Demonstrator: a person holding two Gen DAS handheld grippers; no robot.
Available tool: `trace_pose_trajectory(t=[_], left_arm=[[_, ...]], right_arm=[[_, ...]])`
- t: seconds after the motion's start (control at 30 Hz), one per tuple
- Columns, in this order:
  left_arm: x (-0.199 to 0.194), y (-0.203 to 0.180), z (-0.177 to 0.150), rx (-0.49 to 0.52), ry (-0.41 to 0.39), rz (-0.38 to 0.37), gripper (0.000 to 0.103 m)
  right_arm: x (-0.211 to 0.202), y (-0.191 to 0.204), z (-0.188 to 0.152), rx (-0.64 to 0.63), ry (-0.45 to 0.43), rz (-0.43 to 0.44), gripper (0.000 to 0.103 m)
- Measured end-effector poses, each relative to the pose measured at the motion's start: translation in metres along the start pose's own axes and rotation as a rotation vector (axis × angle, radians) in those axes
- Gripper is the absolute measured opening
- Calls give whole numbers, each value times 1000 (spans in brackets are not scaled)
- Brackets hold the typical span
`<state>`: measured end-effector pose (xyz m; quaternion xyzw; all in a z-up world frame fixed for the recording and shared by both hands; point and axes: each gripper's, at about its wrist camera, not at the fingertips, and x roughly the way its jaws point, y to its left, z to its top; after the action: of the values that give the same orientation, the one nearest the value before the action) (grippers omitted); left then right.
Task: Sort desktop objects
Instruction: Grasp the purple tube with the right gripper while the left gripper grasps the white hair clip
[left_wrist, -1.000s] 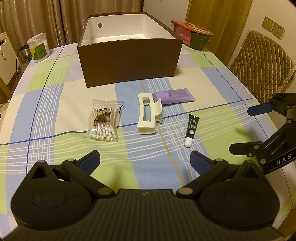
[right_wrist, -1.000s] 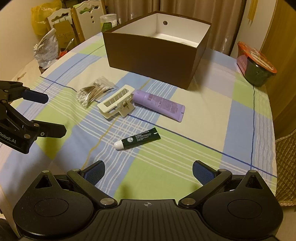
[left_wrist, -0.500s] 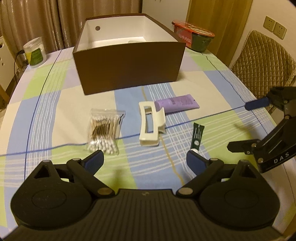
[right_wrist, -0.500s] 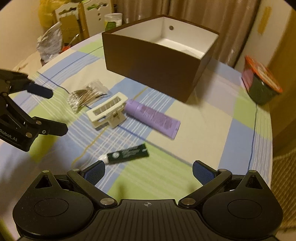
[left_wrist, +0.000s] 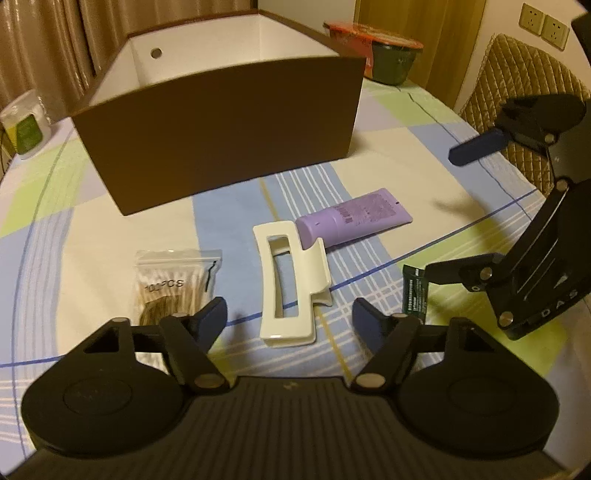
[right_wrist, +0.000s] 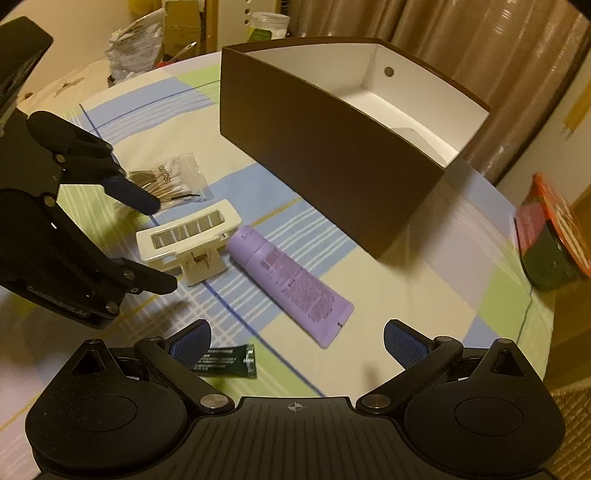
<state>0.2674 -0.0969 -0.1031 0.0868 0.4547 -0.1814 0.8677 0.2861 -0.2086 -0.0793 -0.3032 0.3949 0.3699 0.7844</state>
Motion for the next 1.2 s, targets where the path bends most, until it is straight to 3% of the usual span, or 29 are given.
trace_pose_trajectory(t=[0.23,0.4,0.53,0.6,0.87,0.97,1.13,1.2], left_arm=[[10,3,0,46,35,-10,47],[11,7,-3,59,52,-34,29],[9,8,-3,61,48,-44,28],[5,9,-4,59,42,-48,28],[-8,13,-8,57,31,-35,27],[-9,16,-10,46,35,-35,27],[-12,18,-14,30,41,-36,27],[-12,18,-16,23,44,-39,27]], right_arm=[[15,-3,6,-21,10,19,102],[22,0,9,-50,16,36,102],[28,3,13,-107,21,62,102],[33,4,16,-135,32,89,82],[50,9,33,-274,21,129,79],[57,10,39,-311,41,154,53],[64,10,46,-344,59,174,52],[65,10,46,-347,67,181,40]])
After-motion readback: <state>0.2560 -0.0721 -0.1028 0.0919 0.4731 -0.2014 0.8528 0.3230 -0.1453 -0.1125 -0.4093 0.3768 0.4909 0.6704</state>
